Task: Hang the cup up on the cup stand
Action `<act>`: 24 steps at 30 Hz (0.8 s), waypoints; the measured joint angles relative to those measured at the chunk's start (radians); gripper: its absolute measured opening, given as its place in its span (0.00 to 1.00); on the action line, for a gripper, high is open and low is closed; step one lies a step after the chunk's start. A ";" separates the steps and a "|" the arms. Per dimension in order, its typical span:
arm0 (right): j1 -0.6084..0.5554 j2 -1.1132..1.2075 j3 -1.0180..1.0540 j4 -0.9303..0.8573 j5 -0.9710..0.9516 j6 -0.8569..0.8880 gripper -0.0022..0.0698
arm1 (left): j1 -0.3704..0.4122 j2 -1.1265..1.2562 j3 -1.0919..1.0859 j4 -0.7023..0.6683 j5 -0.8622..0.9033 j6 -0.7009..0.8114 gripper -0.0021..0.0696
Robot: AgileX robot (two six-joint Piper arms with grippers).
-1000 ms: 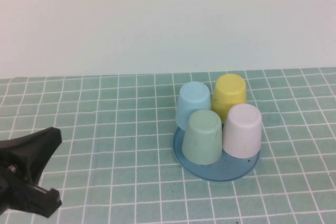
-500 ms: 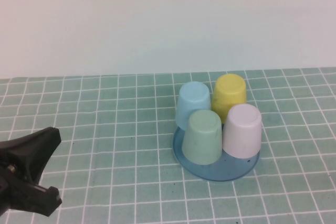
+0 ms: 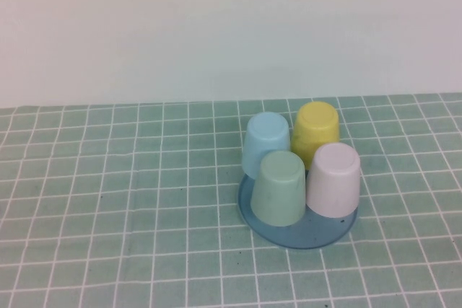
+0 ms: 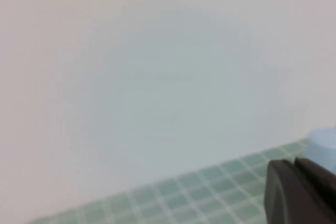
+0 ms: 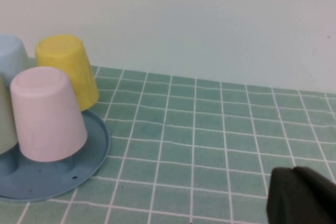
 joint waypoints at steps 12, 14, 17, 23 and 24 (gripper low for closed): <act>0.000 0.000 0.000 0.000 0.001 0.002 0.03 | 0.101 -0.178 0.231 0.238 -0.201 -0.179 0.03; 0.000 0.000 0.000 0.000 0.001 0.002 0.03 | 0.101 -0.220 0.291 0.451 -0.157 -0.419 0.03; 0.000 0.000 0.000 0.000 0.001 0.002 0.03 | 0.101 -0.298 0.337 0.655 -0.105 -0.633 0.03; 0.000 0.000 0.000 0.000 0.005 0.002 0.03 | 0.101 -0.332 0.332 0.765 0.199 -0.699 0.03; 0.000 0.000 0.000 0.000 0.005 0.002 0.03 | 0.101 -0.332 0.334 0.765 0.219 -0.699 0.03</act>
